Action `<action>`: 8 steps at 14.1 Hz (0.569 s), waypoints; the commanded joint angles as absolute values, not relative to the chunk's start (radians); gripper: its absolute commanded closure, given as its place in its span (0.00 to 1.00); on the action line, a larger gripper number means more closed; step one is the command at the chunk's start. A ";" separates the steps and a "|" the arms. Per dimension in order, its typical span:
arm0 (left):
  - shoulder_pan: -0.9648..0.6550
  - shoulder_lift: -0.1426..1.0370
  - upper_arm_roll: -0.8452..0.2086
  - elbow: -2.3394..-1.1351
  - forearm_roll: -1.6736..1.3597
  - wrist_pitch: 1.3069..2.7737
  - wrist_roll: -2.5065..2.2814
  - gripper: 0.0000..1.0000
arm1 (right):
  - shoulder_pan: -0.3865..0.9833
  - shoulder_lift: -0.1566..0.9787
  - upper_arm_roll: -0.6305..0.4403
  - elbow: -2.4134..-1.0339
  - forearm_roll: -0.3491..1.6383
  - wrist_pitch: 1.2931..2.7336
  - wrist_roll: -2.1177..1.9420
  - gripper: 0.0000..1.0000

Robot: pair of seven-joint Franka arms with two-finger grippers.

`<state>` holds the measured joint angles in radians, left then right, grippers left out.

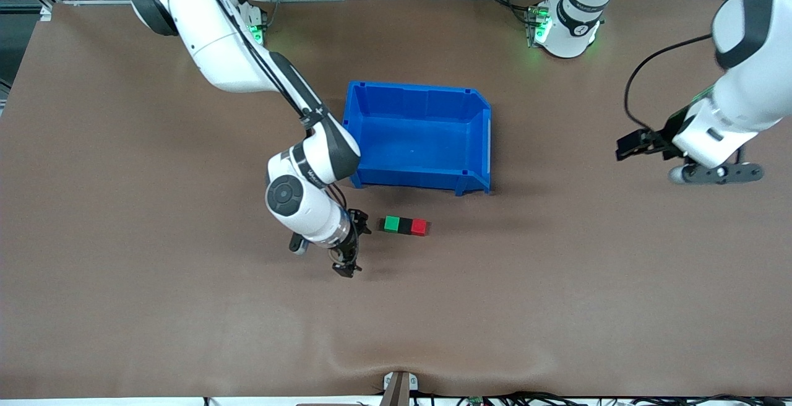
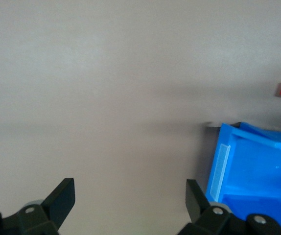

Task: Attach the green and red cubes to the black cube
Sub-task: 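Press the green cube against the black cube and open the right gripper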

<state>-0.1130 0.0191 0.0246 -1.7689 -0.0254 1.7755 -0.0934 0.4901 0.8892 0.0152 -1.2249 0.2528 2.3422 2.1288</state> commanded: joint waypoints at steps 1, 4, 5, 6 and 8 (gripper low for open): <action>-0.100 -0.018 0.008 -1.743 0.006 1.746 -0.069 0.00 | 0.459 0.833 0.018 -1.238 0.255 2.313 2.074 0.00; -0.040 -0.023 -0.069 -1.669 0.032 1.637 -0.066 0.00 | 0.436 0.812 0.011 -1.239 0.248 2.310 2.071 0.00; -0.035 -0.023 -0.078 -1.664 0.032 1.623 -0.066 0.00 | 0.425 0.793 0.011 -1.242 0.249 2.309 2.069 0.00; -0.035 -0.023 -0.080 -1.663 0.040 1.620 -0.066 0.00 | 0.417 0.778 0.006 -1.247 0.247 2.304 2.069 0.00; -0.032 -0.020 -0.081 -1.626 0.043 1.600 -0.052 0.00 | 0.397 0.762 0.003 -1.246 0.224 2.246 2.027 0.00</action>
<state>-0.0519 -0.0251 -0.0650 -1.6707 0.0222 1.6413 -0.0788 0.4237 0.8039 -0.0040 -1.2216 0.2470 2.2975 2.0661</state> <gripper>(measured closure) 0.000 0.000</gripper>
